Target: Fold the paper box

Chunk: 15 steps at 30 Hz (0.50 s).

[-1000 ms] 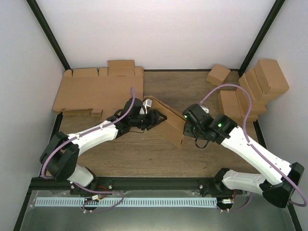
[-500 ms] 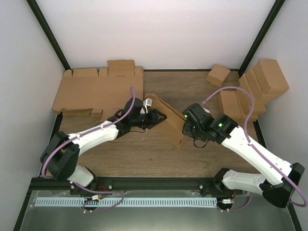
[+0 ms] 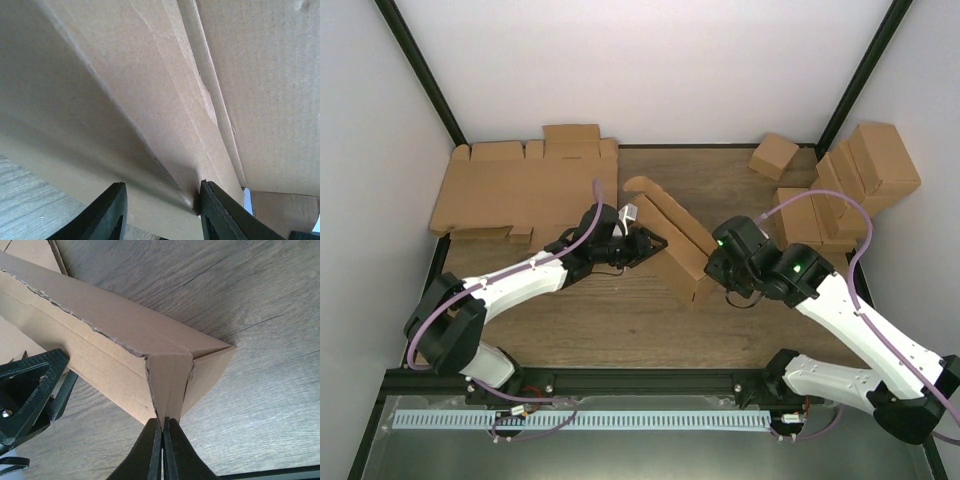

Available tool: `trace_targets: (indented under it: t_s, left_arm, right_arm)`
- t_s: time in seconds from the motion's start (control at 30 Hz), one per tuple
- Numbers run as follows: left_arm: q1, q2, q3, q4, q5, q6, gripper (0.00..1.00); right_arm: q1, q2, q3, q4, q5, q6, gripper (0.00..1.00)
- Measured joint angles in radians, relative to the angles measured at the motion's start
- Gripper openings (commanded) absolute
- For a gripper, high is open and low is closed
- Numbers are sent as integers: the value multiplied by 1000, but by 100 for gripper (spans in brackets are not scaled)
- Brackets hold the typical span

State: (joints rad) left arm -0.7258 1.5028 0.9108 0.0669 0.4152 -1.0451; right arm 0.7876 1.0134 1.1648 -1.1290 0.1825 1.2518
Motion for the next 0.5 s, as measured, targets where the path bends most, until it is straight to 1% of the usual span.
trace_targets:
  t_s: [0.5]
  left_arm:
    - [-2, 5, 3, 7, -13, -1, 42]
  right_arm:
    - [0, 34, -26, 81, -5, 48, 1]
